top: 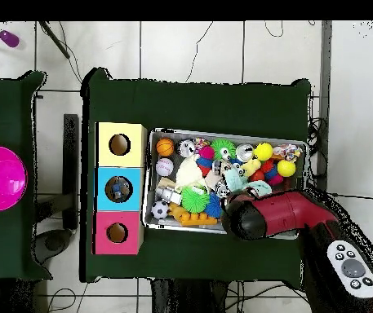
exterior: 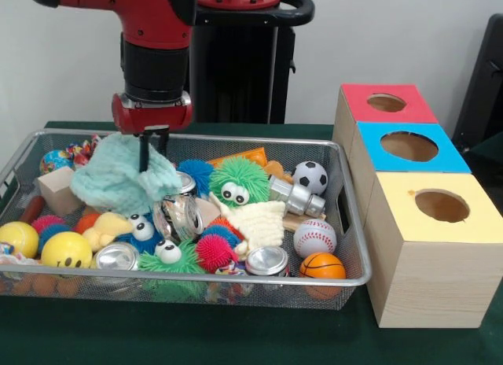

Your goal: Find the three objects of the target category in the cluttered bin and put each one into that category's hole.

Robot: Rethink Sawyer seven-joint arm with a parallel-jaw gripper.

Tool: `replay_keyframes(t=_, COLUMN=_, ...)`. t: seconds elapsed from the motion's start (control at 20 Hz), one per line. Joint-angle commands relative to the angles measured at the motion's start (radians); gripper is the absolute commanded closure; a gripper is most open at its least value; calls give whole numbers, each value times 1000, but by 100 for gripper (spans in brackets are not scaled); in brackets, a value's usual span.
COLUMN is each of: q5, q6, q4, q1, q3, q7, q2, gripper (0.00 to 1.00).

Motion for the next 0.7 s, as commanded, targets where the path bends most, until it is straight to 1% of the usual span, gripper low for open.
replay_keyframes(t=0.05, q5=126, q6=-112, q4=54, q1=11, q3=-78, q7=302, q2=-22, gripper=0)
replay_keyframes(t=0.15, q5=117, q6=-132, q4=62, q1=5, q3=-65, q7=286, q2=-32, gripper=0)
replay_keyframes(t=0.2, q5=123, q6=-132, q4=60, q1=10, q3=-70, q7=288, q2=-33, gripper=0)
replay_keyframes(t=0.3, q5=147, q6=-117, q4=54, q1=23, q3=-80, q7=282, q2=-38, gripper=0)
replay_keyframes(t=0.45, q5=177, q6=-119, q4=44, q1=54, q3=-106, q7=283, q2=-37, gripper=0)
replay_keyframes(t=0.6, q5=222, q6=-125, q4=31, q1=95, q3=-135, q7=309, q2=-13, gripper=0)
replay_keyframes(t=0.7, q5=250, q6=-145, q4=36, q1=106, q3=-150, q7=315, q2=0, gripper=0)
